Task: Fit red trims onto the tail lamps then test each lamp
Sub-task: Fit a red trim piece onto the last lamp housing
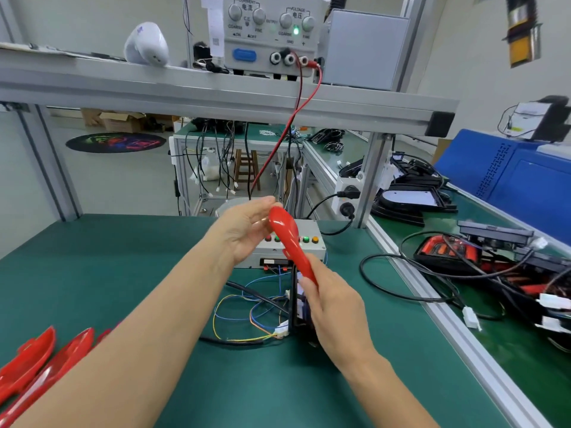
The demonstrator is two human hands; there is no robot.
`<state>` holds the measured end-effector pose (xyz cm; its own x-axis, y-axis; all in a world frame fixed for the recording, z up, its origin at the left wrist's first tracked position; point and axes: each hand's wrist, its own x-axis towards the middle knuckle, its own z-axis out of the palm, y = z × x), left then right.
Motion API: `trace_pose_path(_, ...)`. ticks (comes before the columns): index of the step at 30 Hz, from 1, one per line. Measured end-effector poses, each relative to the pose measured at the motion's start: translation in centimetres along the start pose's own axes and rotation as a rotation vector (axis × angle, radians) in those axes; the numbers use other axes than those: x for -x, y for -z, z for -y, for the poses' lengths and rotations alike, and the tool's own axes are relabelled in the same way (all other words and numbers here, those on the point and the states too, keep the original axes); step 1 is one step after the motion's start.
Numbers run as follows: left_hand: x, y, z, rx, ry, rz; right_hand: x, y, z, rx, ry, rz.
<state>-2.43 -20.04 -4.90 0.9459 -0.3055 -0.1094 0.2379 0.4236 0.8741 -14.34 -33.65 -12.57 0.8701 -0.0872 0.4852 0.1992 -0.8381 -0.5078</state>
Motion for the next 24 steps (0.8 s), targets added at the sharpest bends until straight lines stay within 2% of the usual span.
trace_pose_path(2, -0.7, -0.3, 2.2, -0.214, 0.005, -0.070, 0.4, 0.7, -0.9, -0.022, -0.075, -0.048)
trace_pose_path(4, -1.2, -0.5, 4.9, -0.530, 0.010, -0.128, 0.8, 1.4, -2.0, 0.000, -0.176, -0.070)
trace_pose_path(7, -2.0, -0.8, 8.6, -0.892, 0.060, -0.068, 1.8, 2.1, -2.8, 0.057, -0.236, -0.056)
trace_pose_path(9, -2.4, -1.2, 9.9, -1.070, 0.074, -0.069, 2.4, 2.3, -2.8, 0.045, -0.246, -0.018)
trace_pose_path(11, -2.8, -1.6, 10.4, -1.128, 0.074, -0.111, 2.7, 2.2, -2.8, 0.033, -0.250, 0.005)
trace_pose_path(13, -3.1, -2.0, 10.5, -1.035, 0.145, -0.138, 2.8, 2.2, -2.9, 0.042, -0.250, 0.014)
trace_pose_path(18, -2.7, -1.7, 10.4, -0.524, 0.307, -0.182, 3.1, 2.4, -2.9, 0.074, -0.209, -0.007)
trace_pose_path(21, -1.9, -1.2, 10.2, -0.330, 0.324, -0.197, 3.3, 2.6, -2.8, 0.099, -0.174, -0.015)
trace_pose_path(24, -1.2, -1.1, 10.2, -0.189, 0.225, -0.205, 3.5, 2.6, -2.1, 0.125, -0.123, -0.019)
